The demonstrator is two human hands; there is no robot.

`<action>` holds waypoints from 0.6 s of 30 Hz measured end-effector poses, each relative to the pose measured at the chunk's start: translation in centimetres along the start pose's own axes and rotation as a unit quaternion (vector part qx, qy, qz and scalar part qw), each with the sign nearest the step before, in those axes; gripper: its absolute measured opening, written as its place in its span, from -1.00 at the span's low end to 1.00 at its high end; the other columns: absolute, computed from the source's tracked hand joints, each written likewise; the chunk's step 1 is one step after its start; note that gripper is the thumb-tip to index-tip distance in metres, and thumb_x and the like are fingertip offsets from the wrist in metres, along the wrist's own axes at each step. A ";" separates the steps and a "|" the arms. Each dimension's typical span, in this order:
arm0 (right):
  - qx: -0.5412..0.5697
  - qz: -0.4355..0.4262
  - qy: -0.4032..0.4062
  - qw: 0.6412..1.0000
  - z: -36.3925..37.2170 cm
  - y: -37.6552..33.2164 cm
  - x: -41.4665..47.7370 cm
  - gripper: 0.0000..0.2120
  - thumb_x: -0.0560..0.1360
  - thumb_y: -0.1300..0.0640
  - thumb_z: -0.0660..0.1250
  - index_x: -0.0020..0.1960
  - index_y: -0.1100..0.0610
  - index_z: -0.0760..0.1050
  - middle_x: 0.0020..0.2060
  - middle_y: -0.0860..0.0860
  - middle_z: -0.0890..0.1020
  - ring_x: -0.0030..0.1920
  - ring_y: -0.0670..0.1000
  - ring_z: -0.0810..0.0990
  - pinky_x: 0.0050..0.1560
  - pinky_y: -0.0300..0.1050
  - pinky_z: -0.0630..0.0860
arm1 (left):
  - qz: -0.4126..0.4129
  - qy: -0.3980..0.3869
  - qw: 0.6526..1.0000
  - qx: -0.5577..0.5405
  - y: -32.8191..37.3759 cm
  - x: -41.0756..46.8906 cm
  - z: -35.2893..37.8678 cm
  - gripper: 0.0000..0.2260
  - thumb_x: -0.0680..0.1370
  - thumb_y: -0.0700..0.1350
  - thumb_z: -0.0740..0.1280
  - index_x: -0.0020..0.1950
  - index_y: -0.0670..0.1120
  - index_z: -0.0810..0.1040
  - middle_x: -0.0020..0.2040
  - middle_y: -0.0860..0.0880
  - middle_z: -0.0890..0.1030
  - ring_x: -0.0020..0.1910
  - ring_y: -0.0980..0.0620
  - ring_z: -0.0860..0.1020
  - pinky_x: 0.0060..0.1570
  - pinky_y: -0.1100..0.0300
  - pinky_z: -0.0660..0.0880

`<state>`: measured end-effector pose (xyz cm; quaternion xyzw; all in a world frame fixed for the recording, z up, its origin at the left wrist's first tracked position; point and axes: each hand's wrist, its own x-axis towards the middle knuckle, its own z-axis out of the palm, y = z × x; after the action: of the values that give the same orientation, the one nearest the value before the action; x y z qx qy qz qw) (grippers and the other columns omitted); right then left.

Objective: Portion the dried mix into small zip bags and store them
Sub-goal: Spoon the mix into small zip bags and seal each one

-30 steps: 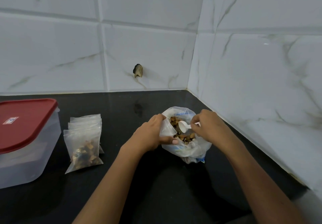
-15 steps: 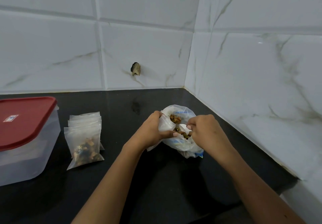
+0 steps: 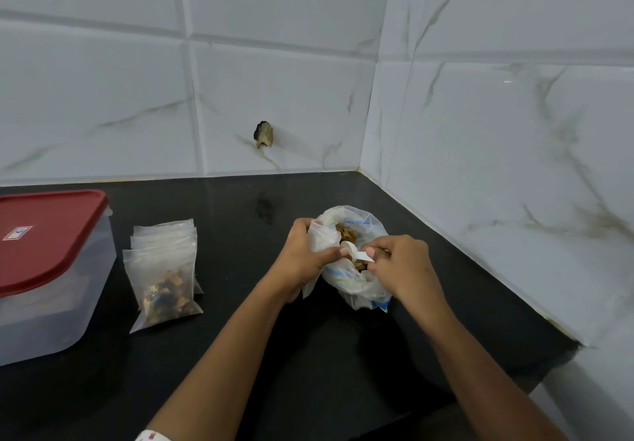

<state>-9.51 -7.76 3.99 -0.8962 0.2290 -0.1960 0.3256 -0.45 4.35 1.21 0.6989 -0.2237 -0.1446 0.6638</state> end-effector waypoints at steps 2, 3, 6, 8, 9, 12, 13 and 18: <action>0.080 0.054 -0.008 0.995 -0.2 0.4 0.5 -0.80 0.53 0.22 0.27 0.08 0.14 0.62 -0.06 0.11 0.64 -0.20 -0.03 0.62 -0.19 -0.19 0.55 | 0.003 -0.008 1.000 -0.029 -0.1 0.0 0.1 -0.51 0.42 -0.20 0.46 0.21 0.00 0.27 0.15 0.00 0.41 0.12 0.03 0.51 0.03 0.18 0.55; 0.116 0.088 -0.017 0.989 -0.3 0.5 0.7 -0.82 0.53 0.22 0.27 0.06 0.15 0.62 -0.12 0.11 0.65 -0.30 -0.07 0.60 -0.31 -0.25 0.52 | 0.008 -0.013 0.999 -0.038 -0.1 0.0 0.2 -0.51 0.42 -0.21 0.45 0.22 0.00 0.27 0.12 0.03 0.42 0.08 0.06 0.51 -0.04 0.25 0.56; 0.211 0.191 -0.044 0.958 -0.8 0.7 1.5 -0.84 0.54 0.26 0.24 -0.01 0.20 0.60 -0.28 0.13 0.63 -0.54 -0.14 0.45 -0.53 -0.33 0.32 | 0.015 -0.022 0.998 -0.051 0.0 0.0 0.5 -0.51 0.43 -0.22 0.44 0.24 -0.01 0.27 0.07 0.08 0.43 0.02 0.13 0.52 -0.16 0.34 0.56; 0.291 0.236 -0.065 0.925 -1.3 1.0 2.2 -0.84 0.54 0.32 0.19 -0.05 0.29 0.55 -0.34 0.17 0.60 -0.54 -0.12 0.39 -0.51 -0.32 0.29 | 0.005 -0.028 0.998 -0.053 0.0 0.2 0.3 -0.50 0.42 -0.19 0.45 0.25 0.00 0.28 0.12 0.03 0.45 0.07 0.09 0.53 -0.01 0.24 0.57; 0.335 0.251 -0.075 0.905 -1.5 1.1 2.3 -0.85 0.54 0.35 0.17 -0.09 0.32 0.52 -0.36 0.19 0.58 -0.56 -0.12 0.38 -0.53 -0.34 0.29 | 0.000 -0.031 0.999 -0.042 0.0 0.3 0.1 -0.50 0.42 -0.15 0.46 0.25 0.01 0.29 0.17 -0.01 0.46 0.11 0.05 0.53 0.08 0.15 0.55; 0.413 0.263 -0.080 0.868 -2.1 1.9 2.3 -0.82 0.53 0.42 0.13 -0.18 0.36 0.46 -0.44 0.21 0.54 -0.65 -0.15 0.37 -0.64 -0.40 0.26 | 0.001 -0.032 0.998 0.045 0.4 0.7 -0.6 -0.48 0.41 -0.05 0.47 0.25 0.03 0.28 0.26 -0.03 0.41 0.20 0.01 0.48 0.18 0.09 0.48; 0.420 0.261 -0.078 0.866 -2.3 2.2 2.3 -0.80 0.53 0.42 0.12 -0.19 0.35 0.47 -0.45 0.20 0.54 -0.65 -0.15 0.37 -0.64 -0.41 0.27 | 0.003 -0.028 0.997 0.075 0.5 0.7 -0.9 -0.46 0.40 -0.02 0.47 0.27 0.03 0.27 0.27 -0.03 0.39 0.21 0.00 0.46 0.18 0.10 0.47; 0.447 0.254 -0.077 0.854 -3.0 2.9 2.4 -0.79 0.55 0.41 0.08 -0.13 0.36 0.48 -0.36 0.20 0.52 -0.67 -0.15 0.40 -0.65 -0.38 0.31 | 0.073 0.023 0.974 0.211 1.1 0.8 -1.4 -0.42 0.32 0.12 0.50 0.22 0.15 0.28 0.16 0.09 0.36 0.24 0.00 0.36 0.23 0.03 0.42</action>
<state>-9.91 -12.51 4.63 -0.5774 0.3105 -0.1177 0.7459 0.84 5.15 2.47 0.8083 -0.2841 -0.0286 0.5149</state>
